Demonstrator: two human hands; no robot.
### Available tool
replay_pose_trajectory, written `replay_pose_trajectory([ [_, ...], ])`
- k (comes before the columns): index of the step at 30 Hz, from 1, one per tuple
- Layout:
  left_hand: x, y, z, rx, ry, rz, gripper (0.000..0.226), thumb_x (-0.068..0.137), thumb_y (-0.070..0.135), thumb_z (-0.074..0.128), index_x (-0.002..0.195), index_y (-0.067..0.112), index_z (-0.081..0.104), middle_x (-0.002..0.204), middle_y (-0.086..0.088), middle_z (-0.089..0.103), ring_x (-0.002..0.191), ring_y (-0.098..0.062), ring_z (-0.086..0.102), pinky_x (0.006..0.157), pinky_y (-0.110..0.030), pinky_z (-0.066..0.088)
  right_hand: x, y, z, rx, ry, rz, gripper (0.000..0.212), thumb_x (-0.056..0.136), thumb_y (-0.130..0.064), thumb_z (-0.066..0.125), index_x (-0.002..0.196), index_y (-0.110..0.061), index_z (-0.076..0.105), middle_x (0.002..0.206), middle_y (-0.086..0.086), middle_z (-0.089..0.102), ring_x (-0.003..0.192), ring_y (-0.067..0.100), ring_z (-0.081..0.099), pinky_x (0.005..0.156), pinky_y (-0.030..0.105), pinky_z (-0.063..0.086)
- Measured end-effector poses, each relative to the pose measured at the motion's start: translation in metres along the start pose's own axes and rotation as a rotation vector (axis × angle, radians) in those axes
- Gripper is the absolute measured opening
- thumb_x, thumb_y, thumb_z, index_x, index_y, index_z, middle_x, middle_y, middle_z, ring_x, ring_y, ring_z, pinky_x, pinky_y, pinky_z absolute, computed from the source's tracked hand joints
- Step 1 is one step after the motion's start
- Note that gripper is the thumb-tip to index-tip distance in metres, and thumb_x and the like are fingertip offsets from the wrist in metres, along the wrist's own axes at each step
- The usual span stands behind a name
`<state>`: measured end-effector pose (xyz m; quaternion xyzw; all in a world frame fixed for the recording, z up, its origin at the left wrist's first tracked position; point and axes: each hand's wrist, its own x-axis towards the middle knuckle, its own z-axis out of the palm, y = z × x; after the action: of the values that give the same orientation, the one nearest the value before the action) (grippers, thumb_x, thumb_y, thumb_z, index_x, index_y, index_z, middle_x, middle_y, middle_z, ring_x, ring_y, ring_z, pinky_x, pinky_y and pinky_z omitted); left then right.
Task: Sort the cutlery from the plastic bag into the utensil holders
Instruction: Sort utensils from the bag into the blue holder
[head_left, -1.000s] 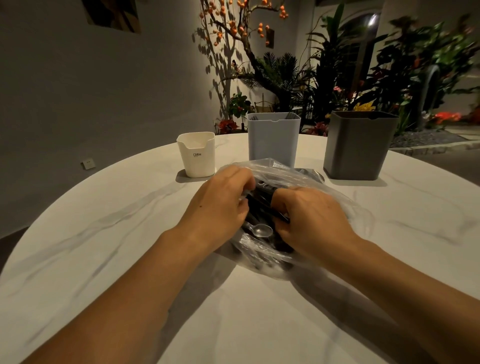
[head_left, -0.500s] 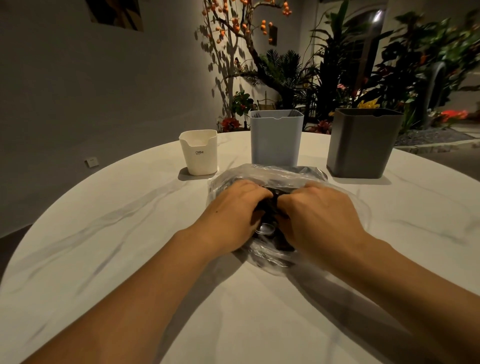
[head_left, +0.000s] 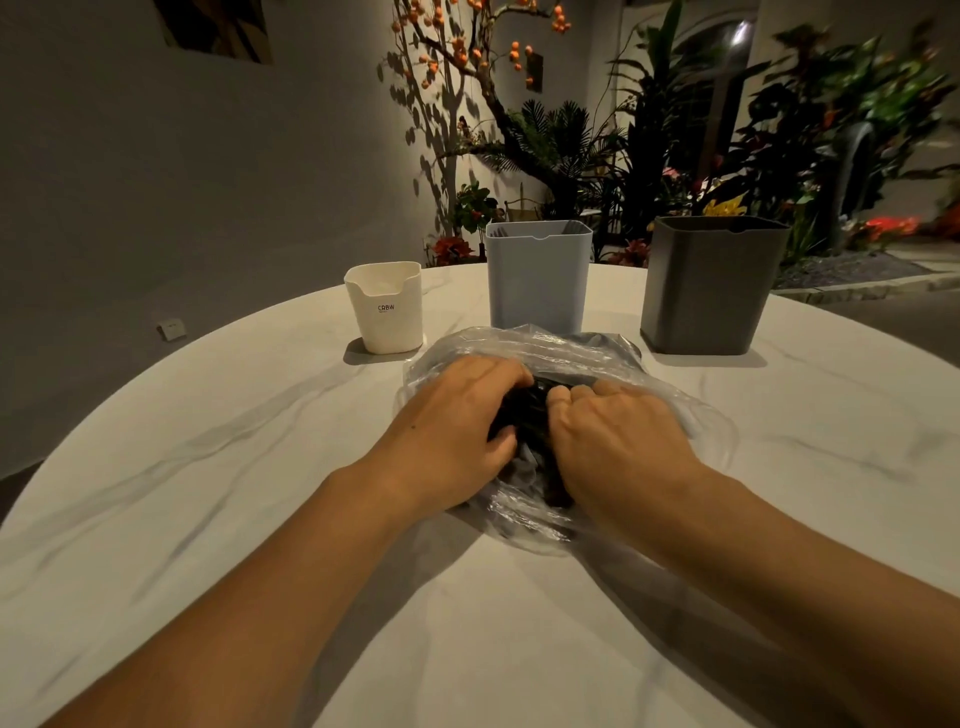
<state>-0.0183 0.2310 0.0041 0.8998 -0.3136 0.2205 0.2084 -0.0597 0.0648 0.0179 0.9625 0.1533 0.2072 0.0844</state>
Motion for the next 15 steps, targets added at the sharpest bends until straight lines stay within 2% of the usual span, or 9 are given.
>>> replay_pose_trajectory([
  [3, 0.002, 0.002, -0.001, 0.078, -0.006, 0.058, 0.059, 0.084, 0.018, 0.076, 0.136, 0.026, 0.051, 0.137, 0.009, 0.052, 0.13, -0.012, 0.042, 0.111, -0.038, 0.041, -0.002, 0.0, -0.013, -0.017, 0.032, -0.027, 0.03, 0.106, -0.029, 0.035, 0.129, -0.013, 0.043, 0.118, 0.004, 0.062, 0.099, 0.024, 0.06, 0.086, 0.034, 0.046],
  [5, 0.004, 0.004, -0.002, 0.154, 0.024, 0.112, 0.065, 0.085, 0.021, 0.078, 0.142, 0.023, 0.047, 0.144, 0.004, 0.048, 0.136, -0.018, 0.039, 0.115, -0.042, 0.038, -0.006, 0.001, -0.024, 0.0, 0.029, -0.054, 0.034, 0.106, -0.03, 0.035, 0.135, -0.012, 0.038, 0.116, 0.003, 0.062, 0.092, 0.022, 0.06, 0.086, 0.033, 0.05],
  [9, 0.003, 0.011, -0.003, 0.17, 0.068, 0.141, 0.051, 0.09, 0.022, 0.073, 0.136, 0.015, 0.052, 0.139, -0.006, 0.055, 0.132, -0.024, 0.046, 0.118, -0.04, 0.033, -0.006, -0.003, -0.037, 0.088, -0.068, -0.055, 0.051, 0.102, -0.04, 0.046, 0.146, -0.018, 0.029, 0.128, 0.002, 0.057, 0.11, 0.021, 0.059, 0.097, 0.035, 0.05],
  [11, 0.002, 0.01, -0.004, 0.135, 0.028, 0.097, 0.045, 0.093, 0.023, 0.07, 0.134, 0.017, 0.053, 0.136, -0.003, 0.055, 0.129, -0.02, 0.046, 0.116, -0.041, 0.037, -0.003, -0.001, -0.034, 0.225, -0.036, -0.023, 0.045, 0.101, -0.044, 0.048, 0.14, -0.025, 0.037, 0.127, -0.001, 0.059, 0.11, 0.02, 0.059, 0.096, 0.035, 0.05],
  [13, 0.002, 0.008, -0.004, 0.143, -0.018, 0.06, 0.045, 0.094, 0.025, 0.067, 0.135, 0.021, 0.049, 0.138, 0.0, 0.052, 0.129, -0.017, 0.043, 0.114, -0.04, 0.038, -0.001, 0.004, -0.028, 0.491, 0.012, 0.011, 0.033, 0.098, -0.047, 0.05, 0.125, -0.029, 0.049, 0.117, -0.007, 0.063, 0.102, 0.014, 0.06, 0.089, 0.032, 0.054],
  [15, 0.002, 0.007, -0.004, 0.149, -0.056, 0.019, 0.043, 0.097, 0.024, 0.063, 0.136, 0.022, 0.047, 0.139, 0.001, 0.049, 0.129, -0.016, 0.042, 0.114, -0.039, 0.038, 0.0, 0.01, -0.028, 0.783, -0.015, 0.046, 0.037, 0.092, -0.057, 0.05, 0.115, -0.029, 0.055, 0.11, -0.011, 0.064, 0.096, 0.008, 0.062, 0.081, 0.025, 0.056],
])
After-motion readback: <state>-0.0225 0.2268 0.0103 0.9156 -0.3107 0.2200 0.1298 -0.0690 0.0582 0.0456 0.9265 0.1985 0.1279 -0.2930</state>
